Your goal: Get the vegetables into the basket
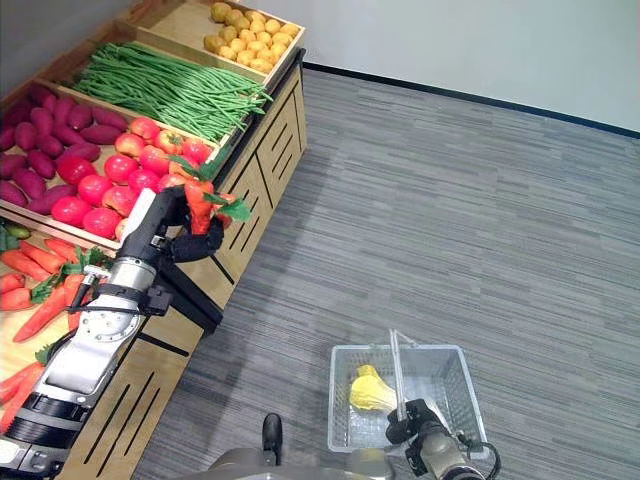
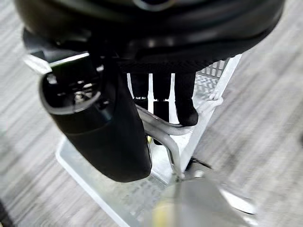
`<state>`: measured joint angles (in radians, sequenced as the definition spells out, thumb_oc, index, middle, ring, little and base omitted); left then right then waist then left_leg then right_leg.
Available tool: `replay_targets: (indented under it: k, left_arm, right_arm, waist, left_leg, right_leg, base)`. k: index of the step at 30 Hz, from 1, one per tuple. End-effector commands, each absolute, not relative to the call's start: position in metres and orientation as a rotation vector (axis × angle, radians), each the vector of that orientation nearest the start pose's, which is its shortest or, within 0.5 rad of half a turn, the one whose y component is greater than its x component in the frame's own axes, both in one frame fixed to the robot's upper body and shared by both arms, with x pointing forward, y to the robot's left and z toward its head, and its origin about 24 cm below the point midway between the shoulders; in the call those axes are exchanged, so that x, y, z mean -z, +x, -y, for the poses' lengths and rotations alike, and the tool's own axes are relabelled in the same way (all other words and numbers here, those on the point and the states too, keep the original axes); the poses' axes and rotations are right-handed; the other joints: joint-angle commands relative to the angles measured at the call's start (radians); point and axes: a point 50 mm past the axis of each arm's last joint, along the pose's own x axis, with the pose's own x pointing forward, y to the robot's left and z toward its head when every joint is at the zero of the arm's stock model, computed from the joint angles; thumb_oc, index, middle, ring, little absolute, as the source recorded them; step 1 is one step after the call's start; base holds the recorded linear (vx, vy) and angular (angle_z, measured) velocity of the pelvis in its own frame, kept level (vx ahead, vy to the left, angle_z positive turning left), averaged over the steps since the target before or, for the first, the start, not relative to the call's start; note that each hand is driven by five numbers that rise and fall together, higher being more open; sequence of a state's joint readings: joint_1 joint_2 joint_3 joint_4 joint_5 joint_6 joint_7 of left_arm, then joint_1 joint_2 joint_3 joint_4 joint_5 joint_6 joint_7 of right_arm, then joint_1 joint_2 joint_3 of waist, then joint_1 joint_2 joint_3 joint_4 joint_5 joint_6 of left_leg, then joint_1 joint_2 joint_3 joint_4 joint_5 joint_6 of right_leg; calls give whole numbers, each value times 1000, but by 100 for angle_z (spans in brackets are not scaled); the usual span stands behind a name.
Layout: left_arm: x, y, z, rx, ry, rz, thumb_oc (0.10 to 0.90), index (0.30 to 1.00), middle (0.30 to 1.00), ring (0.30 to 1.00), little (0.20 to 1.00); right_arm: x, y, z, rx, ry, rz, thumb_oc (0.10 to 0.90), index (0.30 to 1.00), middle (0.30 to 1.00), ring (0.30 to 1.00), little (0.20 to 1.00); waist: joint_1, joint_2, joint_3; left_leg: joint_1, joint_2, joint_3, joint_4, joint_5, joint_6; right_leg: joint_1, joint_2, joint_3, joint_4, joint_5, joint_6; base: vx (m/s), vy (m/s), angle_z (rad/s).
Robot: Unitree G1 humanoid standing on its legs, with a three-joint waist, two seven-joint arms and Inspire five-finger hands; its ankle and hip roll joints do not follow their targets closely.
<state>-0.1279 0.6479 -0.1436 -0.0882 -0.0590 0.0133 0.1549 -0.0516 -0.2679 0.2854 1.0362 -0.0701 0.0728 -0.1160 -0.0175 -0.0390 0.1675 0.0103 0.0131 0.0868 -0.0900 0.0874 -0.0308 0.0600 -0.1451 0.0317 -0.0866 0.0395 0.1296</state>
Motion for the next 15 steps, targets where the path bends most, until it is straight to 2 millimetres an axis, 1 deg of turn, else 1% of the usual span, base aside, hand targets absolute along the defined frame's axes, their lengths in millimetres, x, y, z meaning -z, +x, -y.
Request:
replay_targets:
  k: [1, 3, 4, 5, 6, 7, 8, 9, 10, 11, 12, 13, 14, 15]
  left_arm:
    - [-140, 279, -196, 81, 520, 363, 400, 300, 300, 300, 300]
    - [-127, 278, -194, 99, 505, 311, 400, 300, 300, 300, 300]
    - [-117, 279, -192, 109, 505, 269, 400, 300, 300, 300, 300]
    - [-111, 279, -191, 114, 501, 245, 400, 300, 300, 300, 300]
    - [-111, 279, -191, 115, 501, 245, 400, 300, 300, 300, 300]
    - [-101, 281, -188, 115, 492, 202, 400, 300, 300, 300, 300]
    - [-101, 281, -188, 116, 491, 202, 400, 300, 300, 300, 300]
    - [-85, 284, -185, 113, 475, 137, 400, 300, 300, 300, 300]
    - [-85, 284, -185, 114, 474, 136, 400, 300, 300, 300, 300]
    - [-71, 285, -184, 93, 454, 76, 400, 300, 300, 300, 300]
    - [-71, 285, -184, 93, 453, 76, 400, 300, 300, 300, 300]
    - [-61, 289, -182, 74, 485, 32, 400, 300, 300, 300, 300]
    - [-57, 290, -181, 70, 488, 16, 400, 300, 300, 300, 300]
    - [-53, 291, -180, 64, 501, -3, 400, 300, 300, 300, 300]
  right_arm:
    - [115, 192, 226, -24, -561, -840, 400, 300, 300, 300, 300]
    - [104, 207, 224, -15, -551, -776, 400, 300, 300, 300, 300]
    - [95, 219, 223, -12, -552, -721, 400, 300, 300, 300, 300]
    - [87, 227, 222, -9, -546, -681, 400, 300, 300, 300, 300]
    - [87, 227, 222, -8, -547, -682, 400, 300, 300, 300, 300]
    - [71, 242, 219, 22, -496, -597, 400, 300, 300, 300, 300]
    - [71, 242, 219, 22, -496, -597, 400, 300, 300, 300, 300]
    - [55, 256, 210, 28, -402, -513, 400, 300, 300, 300, 300]
    - [55, 255, 210, 29, -402, -514, 400, 300, 300, 300, 300]
    - [44, 264, 198, 9, -294, -455, 400, 300, 300, 300, 300]
    - [44, 263, 198, 9, -294, -456, 400, 300, 300, 300, 300]
    - [29, 272, 191, -2, -261, -388, 400, 300, 300, 300, 300]
    - [20, 276, 187, -11, -229, -349, 400, 300, 300, 300, 300]
    - [11, 279, 181, -35, -235, -306, 400, 300, 300, 300, 300]
  waist:
    - [7, -2, -77]
    - [12, -7, -81]
    - [16, -7, -85]
    - [17, -9, -89]
    - [17, -9, -89]
    - [17, -9, -96]
    - [17, -9, -95]
    - [15, -9, -100]
    - [15, -8, -102]
    - [14, -9, -105]
    - [14, -8, -105]
    - [13, -8, -109]
    - [11, -8, -110]
    - [11, -8, -111]
  left_leg:
    - [36, 17, 55, 3, -76, -26]
    - [44, 18, 59, 3, -78, -23]
    - [50, 21, 61, 3, -81, -22]
    - [54, 20, 59, 3, -83, -21]
    - [55, 20, 59, 3, -84, -21]
    - [62, 19, 55, 3, -86, -21]
    - [63, 19, 54, 3, -87, -20]
    - [65, 21, 54, 3, -74, -20]
    - [70, 20, 52, 3, -87, -20]
    - [69, 23, 52, 3, -75, -19]
    - [69, 23, 51, 3, -75, -19]
    - [74, 24, 50, 3, -75, -19]
    - [76, 24, 49, 3, -75, -19]
    - [77, 24, 48, 3, -74, -19]
  right_leg:
    - [-31, -30, -5, 42, 22, 72]
    - [-30, -27, 4, 44, 23, 71]
    - [-26, -27, 5, 44, 19, 71]
    - [-22, -27, 4, 43, 17, 71]
    - [-21, -27, 4, 43, 17, 71]
    - [-12, -27, -2, 40, 12, 71]
    - [-10, -27, -2, 40, 11, 71]
    - [-10, -25, -3, 42, 15, 67]
    - [-3, -26, -4, 40, 6, 69]
    - [-4, -23, -6, 44, 7, 64]
    - [-4, -23, -6, 45, 6, 64]
    - [1, -19, -8, 47, 0, 59]
    - [2, -18, -8, 49, -3, 58]
    - [3, -16, -7, 49, -5, 56]
  base:
    - [30, 9, -19]
    - [48, 18, -26]
    - [66, 26, -29]
    - [55, 17, -23]
    - [63, 16, -15]
    - [40, 11, -8]
    - [37, 13, -2]
    - [39, 9, 2]
    - [0, 0, 0]
    - [0, 0, 0]
    - [0, 0, 0]
    - [25, -18, 4]
    - [32, -23, 5]
    - [24, -14, 5]
